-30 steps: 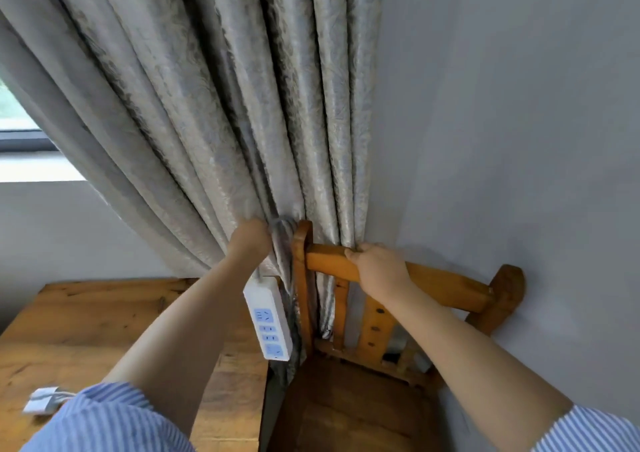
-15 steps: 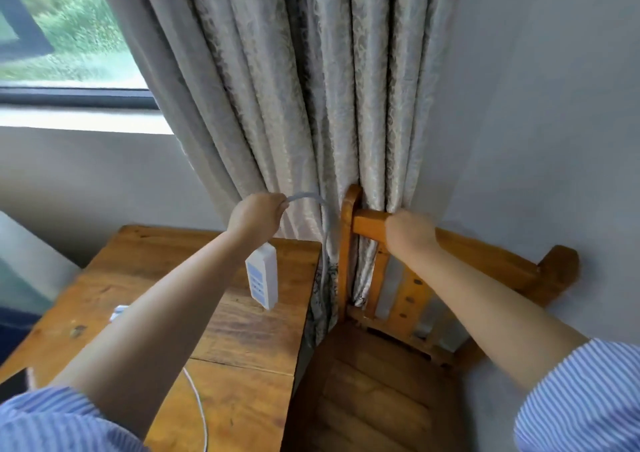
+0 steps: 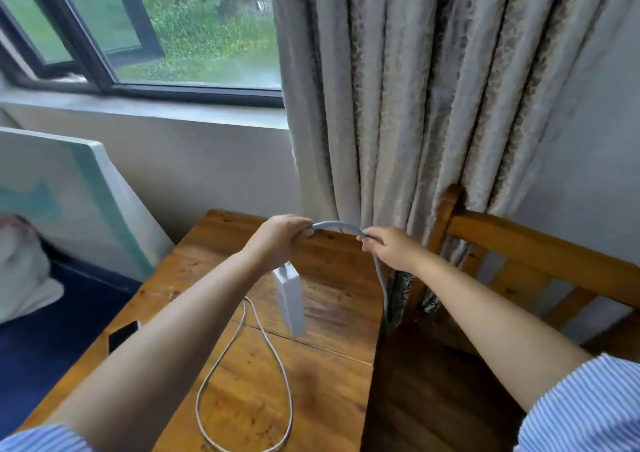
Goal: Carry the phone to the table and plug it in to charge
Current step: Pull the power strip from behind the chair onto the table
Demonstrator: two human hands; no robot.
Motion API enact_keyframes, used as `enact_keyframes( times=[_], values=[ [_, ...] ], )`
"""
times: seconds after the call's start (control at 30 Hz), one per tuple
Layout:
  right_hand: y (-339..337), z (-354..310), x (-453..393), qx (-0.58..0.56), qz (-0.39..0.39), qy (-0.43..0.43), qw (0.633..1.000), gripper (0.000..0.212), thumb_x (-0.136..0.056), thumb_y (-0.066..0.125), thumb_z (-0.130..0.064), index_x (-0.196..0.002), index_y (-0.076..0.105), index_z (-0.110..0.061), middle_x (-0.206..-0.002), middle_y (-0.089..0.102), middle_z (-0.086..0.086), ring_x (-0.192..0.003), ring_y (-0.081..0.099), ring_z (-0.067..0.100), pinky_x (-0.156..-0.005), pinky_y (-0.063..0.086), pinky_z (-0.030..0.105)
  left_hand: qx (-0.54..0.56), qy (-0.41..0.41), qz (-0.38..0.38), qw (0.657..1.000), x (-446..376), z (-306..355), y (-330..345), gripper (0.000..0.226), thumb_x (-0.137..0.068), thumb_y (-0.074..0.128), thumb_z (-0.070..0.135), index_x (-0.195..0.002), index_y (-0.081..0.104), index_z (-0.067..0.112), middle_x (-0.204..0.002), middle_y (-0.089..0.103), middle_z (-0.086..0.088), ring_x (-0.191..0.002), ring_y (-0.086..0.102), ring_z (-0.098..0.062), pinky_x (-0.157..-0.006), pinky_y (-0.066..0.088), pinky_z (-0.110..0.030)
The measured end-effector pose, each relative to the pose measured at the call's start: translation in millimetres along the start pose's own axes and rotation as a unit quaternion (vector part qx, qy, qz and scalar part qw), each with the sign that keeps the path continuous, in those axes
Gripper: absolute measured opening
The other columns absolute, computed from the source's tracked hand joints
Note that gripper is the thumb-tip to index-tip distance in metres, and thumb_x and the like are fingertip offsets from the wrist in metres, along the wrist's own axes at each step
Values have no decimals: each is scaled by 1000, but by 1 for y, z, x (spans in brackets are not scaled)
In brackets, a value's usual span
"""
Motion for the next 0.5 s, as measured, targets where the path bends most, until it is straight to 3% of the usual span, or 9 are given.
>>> enact_keyframes(
  times=[0.1, 0.17, 0.33, 0.5],
  values=[
    [24, -18, 1, 38, -1, -10, 999, 26, -96, 40, -20, -106, 58, -4, -95, 66, 18, -83, 60, 31, -69, 49, 40, -26, 4, -71, 997, 9, -35, 6, 15, -90, 50, 3, -86, 60, -8, -86, 64, -27, -80, 58, -38, -71, 46, -41],
    [43, -29, 0, 76, -2, -13, 997, 24, -96, 40, -18, -104, 58, -4, -90, 63, 15, -75, 53, 23, -60, 38, 31, -44, 10, -115, 992, 13, -58, 14, 11, -87, 49, -1, -90, 59, -5, -93, 64, -23, -87, 58, -36, -75, 46, -41],
    [70, -25, 8, 101, 23, 24, 994, 21, -95, 41, -15, -103, 57, -4, -87, 57, 11, -85, 56, 29, -66, 35, 28, -56, 37, -148, 987, 12, -79, 38, 17, -87, 48, -2, -98, 60, 1, -103, 61, -19, -96, 56, -35, -78, 47, -39],
    [90, 12, 25, 87, 18, 117, 989, 23, -96, 38, -16, -101, 56, -3, -94, 61, 17, -85, 56, 32, -69, 44, 38, -36, 71, -148, 986, 8, -75, 75, 32, -86, 51, -4, -114, 58, 9, -110, 61, -13, -100, 56, -31, -78, 49, -37]
  ],
)
Point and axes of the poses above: each hand's wrist, its own x-axis away from the middle knuckle, its own y-axis out of the palm, z = x × y, the point moved 8 cm from there along -x, towards the middle knuckle
